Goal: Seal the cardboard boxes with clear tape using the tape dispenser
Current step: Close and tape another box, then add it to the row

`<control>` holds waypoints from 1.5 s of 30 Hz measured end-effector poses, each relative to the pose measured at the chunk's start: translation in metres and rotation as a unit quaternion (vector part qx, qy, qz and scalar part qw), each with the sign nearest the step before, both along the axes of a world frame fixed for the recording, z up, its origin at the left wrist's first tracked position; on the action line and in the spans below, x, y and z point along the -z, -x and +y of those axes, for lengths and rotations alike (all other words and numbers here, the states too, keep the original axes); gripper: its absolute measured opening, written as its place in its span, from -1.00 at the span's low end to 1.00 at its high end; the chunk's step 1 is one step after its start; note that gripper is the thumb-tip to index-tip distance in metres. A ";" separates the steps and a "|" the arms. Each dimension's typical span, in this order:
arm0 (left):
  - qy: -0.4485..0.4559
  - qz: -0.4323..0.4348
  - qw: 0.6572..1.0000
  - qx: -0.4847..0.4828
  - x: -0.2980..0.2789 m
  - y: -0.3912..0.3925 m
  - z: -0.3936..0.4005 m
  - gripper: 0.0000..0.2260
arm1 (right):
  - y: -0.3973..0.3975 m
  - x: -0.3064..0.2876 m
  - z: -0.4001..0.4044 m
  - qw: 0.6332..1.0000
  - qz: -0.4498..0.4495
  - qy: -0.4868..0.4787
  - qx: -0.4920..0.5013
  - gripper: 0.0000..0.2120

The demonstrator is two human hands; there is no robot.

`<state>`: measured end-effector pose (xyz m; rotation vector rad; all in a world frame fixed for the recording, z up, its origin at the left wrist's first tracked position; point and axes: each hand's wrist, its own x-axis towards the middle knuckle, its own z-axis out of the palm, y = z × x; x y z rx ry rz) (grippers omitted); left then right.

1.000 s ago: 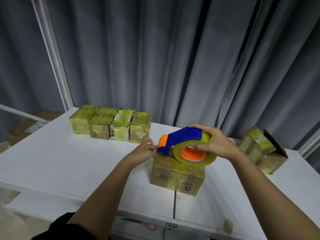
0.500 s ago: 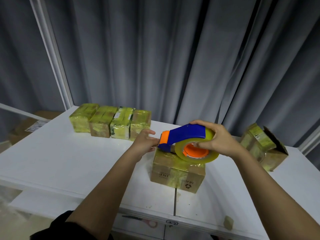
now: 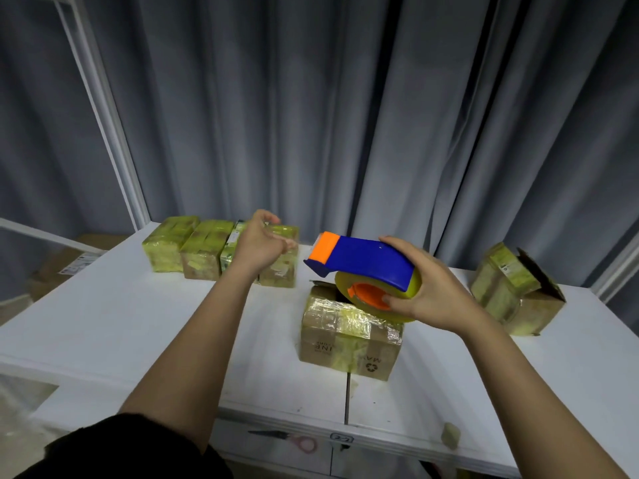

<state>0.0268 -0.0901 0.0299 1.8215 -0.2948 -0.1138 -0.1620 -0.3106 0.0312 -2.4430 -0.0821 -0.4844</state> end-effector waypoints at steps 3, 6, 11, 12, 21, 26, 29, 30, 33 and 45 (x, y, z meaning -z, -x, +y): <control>-0.011 -0.020 0.999 -0.028 0.001 -0.010 0.012 -0.65 | 0.005 -0.003 -0.010 0.999 -0.013 0.019 0.023 -0.23; -0.032 -0.018 0.999 -0.002 0.004 -0.006 0.014 -0.68 | 0.006 -0.010 -0.013 1.000 -0.018 -0.009 0.019 -0.31; 0.028 0.043 0.999 -0.002 0.013 0.005 0.016 -0.55 | 0.002 -0.025 -0.019 0.997 -0.011 -0.078 -0.001 -0.31; 0.026 0.052 0.998 0.012 0.015 0.008 0.017 -0.54 | -0.001 -0.026 -0.020 0.998 -0.002 -0.069 -0.004 -0.30; -0.076 0.071 0.979 0.176 0.050 0.021 0.006 -0.09 | -0.004 -0.026 -0.024 0.996 0.007 -0.090 0.023 -0.36; -0.102 0.025 0.971 0.215 0.057 0.015 -0.005 0.03 | -0.001 -0.025 -0.026 0.995 0.023 -0.093 0.032 -0.37; -0.101 -0.010 0.972 0.211 0.061 0.013 -0.008 0.09 | 0.001 -0.023 -0.030 0.995 0.022 -0.088 0.040 -0.36; -0.102 -0.015 0.972 0.212 0.063 0.012 -0.009 0.11 | 0.001 -0.023 -0.030 0.995 0.021 -0.087 0.042 -0.36; -0.099 -0.017 0.971 0.215 0.066 0.012 -0.011 0.17 | -0.002 -0.023 -0.030 0.996 0.022 -0.082 0.039 -0.35; -0.086 -0.070 0.965 0.237 0.078 0.000 -0.021 0.22 | 0.000 -0.020 -0.034 0.995 0.013 -0.083 0.052 -0.34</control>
